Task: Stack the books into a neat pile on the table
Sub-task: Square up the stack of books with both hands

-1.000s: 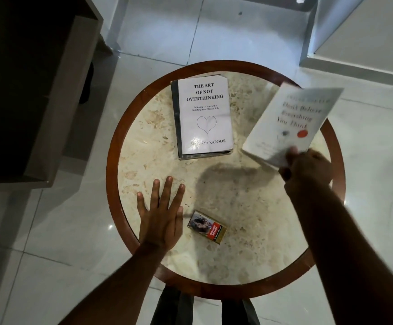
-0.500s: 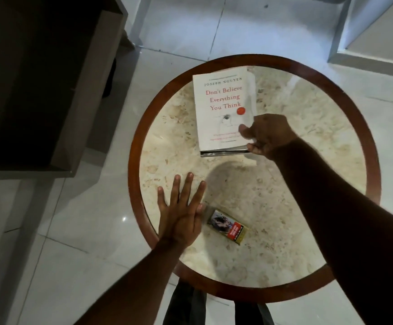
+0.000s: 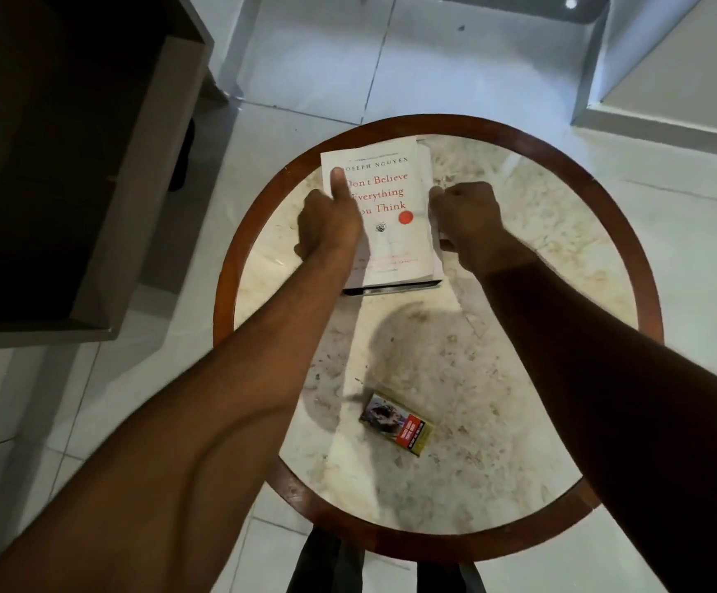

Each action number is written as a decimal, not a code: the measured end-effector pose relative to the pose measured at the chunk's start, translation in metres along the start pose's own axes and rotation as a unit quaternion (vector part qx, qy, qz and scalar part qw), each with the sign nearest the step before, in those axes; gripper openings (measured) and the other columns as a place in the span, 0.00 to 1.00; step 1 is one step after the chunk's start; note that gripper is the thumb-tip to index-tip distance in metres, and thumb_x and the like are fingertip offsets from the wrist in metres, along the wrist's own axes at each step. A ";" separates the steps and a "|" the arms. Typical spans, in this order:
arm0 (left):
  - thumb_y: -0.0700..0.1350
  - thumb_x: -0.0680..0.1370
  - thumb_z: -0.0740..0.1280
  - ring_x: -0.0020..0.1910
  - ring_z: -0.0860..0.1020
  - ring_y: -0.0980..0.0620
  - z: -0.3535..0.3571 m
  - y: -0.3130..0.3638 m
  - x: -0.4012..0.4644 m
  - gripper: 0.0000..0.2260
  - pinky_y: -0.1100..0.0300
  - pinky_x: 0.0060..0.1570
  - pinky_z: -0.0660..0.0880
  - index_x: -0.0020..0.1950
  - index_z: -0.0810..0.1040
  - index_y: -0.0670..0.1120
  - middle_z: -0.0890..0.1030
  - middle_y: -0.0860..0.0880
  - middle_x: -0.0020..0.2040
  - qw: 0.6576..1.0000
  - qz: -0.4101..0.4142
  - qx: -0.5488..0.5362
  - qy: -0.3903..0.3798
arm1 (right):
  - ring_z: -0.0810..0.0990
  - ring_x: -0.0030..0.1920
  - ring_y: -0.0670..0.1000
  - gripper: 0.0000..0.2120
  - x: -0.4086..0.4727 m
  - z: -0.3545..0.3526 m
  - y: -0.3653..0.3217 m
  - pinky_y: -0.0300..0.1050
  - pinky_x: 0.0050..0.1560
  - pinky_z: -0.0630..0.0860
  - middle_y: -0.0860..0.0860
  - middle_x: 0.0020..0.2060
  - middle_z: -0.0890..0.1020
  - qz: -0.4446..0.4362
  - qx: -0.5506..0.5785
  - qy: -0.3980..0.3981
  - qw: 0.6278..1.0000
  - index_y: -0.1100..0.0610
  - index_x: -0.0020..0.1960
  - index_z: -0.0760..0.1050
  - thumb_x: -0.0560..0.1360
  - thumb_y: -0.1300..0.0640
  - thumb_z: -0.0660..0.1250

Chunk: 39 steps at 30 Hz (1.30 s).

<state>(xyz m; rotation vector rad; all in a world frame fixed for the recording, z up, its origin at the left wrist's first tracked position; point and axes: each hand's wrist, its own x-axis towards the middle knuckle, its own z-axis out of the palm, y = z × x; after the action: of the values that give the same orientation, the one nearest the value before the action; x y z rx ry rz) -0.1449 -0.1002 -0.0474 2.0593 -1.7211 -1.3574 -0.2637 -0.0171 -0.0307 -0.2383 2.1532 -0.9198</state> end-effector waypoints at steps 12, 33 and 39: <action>0.44 0.87 0.54 0.49 0.85 0.55 -0.019 0.004 -0.033 0.10 0.67 0.38 0.81 0.66 0.70 0.45 0.82 0.51 0.53 0.955 0.141 -0.257 -0.044 | 0.86 0.54 0.54 0.12 -0.022 -0.024 0.014 0.54 0.51 0.85 0.57 0.58 0.84 -0.124 0.195 -0.075 0.970 0.62 0.62 0.77 0.79 0.68 0.66; 0.34 0.82 0.59 0.72 0.73 0.51 -0.008 -0.060 -0.063 0.27 0.61 0.66 0.75 0.77 0.50 0.34 0.67 0.40 0.72 0.905 0.327 -0.270 -0.027 | 0.76 0.60 0.42 0.18 -0.072 0.003 0.053 0.32 0.55 0.76 0.55 0.60 0.76 -0.387 0.122 0.028 0.913 0.56 0.68 0.66 0.82 0.69 0.55; 0.33 0.84 0.58 0.63 0.76 0.59 -0.007 -0.062 -0.066 0.20 0.73 0.57 0.75 0.76 0.61 0.33 0.72 0.39 0.68 0.937 0.294 -0.185 -0.030 | 0.78 0.52 0.42 0.18 -0.067 -0.016 0.067 0.29 0.49 0.77 0.51 0.55 0.80 -0.317 0.065 0.046 0.945 0.63 0.65 0.74 0.78 0.73 0.59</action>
<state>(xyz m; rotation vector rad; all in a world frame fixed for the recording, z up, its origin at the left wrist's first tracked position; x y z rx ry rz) -0.0916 -0.0264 -0.0449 1.1821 -1.7334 -1.3991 -0.2211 0.0688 -0.0302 -0.8732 2.1143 -1.4469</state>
